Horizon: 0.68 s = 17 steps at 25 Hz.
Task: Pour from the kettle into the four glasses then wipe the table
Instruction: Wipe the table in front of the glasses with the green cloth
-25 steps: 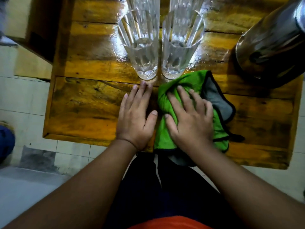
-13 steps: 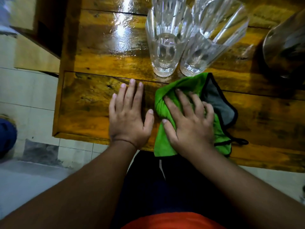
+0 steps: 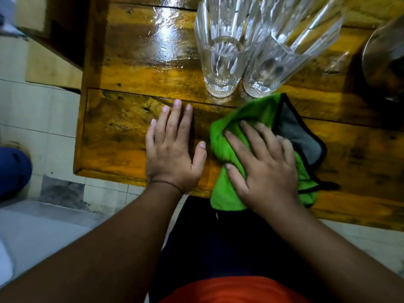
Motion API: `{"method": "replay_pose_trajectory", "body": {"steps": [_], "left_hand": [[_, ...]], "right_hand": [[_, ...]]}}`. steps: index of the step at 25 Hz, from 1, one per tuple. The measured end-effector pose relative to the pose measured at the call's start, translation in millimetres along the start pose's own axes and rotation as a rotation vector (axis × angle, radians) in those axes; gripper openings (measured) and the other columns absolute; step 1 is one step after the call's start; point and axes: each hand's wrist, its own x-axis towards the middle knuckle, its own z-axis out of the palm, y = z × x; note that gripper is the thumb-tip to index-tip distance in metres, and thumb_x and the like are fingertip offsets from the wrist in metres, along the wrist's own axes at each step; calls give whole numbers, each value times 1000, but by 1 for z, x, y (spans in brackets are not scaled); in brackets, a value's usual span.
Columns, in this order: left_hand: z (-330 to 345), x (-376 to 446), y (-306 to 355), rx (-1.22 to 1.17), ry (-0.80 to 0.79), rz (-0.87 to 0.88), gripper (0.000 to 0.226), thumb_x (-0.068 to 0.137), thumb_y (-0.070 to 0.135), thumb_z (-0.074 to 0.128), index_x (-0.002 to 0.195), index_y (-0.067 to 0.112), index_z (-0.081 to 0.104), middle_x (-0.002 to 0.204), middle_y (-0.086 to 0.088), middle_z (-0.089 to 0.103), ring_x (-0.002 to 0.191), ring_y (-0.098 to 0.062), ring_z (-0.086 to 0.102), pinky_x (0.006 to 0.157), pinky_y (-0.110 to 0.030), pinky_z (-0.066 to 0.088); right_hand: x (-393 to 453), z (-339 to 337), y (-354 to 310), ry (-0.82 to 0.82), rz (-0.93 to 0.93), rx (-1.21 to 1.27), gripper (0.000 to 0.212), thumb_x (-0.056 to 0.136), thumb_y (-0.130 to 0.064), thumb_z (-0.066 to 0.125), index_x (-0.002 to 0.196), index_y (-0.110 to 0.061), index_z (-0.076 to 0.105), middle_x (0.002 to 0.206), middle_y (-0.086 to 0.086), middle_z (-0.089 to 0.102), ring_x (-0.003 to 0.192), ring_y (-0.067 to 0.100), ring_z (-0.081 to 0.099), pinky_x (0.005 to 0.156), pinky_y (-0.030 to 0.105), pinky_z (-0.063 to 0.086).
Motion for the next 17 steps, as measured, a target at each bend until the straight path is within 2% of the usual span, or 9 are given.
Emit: {"method": "replay_pose_trajectory", "body": {"steps": [3, 7, 10, 14, 15, 17], "left_hand": [[1, -1, -2, 4, -6, 1, 76, 89, 47, 45, 157, 18, 26, 165, -5, 22, 153, -26, 15, 122, -49, 12], [1, 0, -1, -16, -6, 1, 75, 89, 48, 44, 156, 20, 26, 166, -3, 22, 153, -25, 15, 123, -47, 10], [-4, -3, -3, -80, -26, -8, 75, 89, 50, 44, 156, 22, 27, 165, -1, 22, 153, -23, 13, 123, -46, 9], [-8, 0, 33, -149, -11, -172, 73, 91, 50, 40, 155, 17, 30, 164, -5, 24, 153, -25, 13, 123, -46, 6], [-5, -1, 53, -160, 0, -151, 73, 91, 50, 41, 154, 15, 30, 164, -7, 25, 153, -26, 14, 123, -45, 6], [9, -13, 91, -158, -43, 19, 74, 90, 48, 43, 156, 16, 28, 165, -8, 23, 154, -26, 13, 123, -44, 6]], "right_hand": [[-51, -2, 30, 5, 6, -19, 61, 90, -55, 48, 147, -36, 45, 158, 1, 41, 144, 27, 33, 113, 50, 25], [-4, -6, 27, -10, 162, 50, 62, 89, -59, 43, 147, -36, 41, 162, 1, 35, 148, 27, 26, 111, 47, 19], [5, -7, 44, 36, 94, 27, 62, 90, -59, 44, 148, -36, 41, 161, 0, 36, 148, 27, 29, 113, 49, 23], [-53, -3, 80, 39, 94, -20, 62, 91, -57, 46, 148, -33, 44, 158, 5, 41, 145, 32, 35, 110, 53, 29], [-61, -2, 84, 31, 94, -23, 62, 91, -57, 46, 148, -32, 45, 158, 6, 42, 144, 33, 36, 109, 53, 30], [-68, -2, 87, 31, 92, -34, 62, 90, -57, 46, 147, -33, 45, 158, 5, 41, 144, 32, 36, 110, 54, 29]]}}
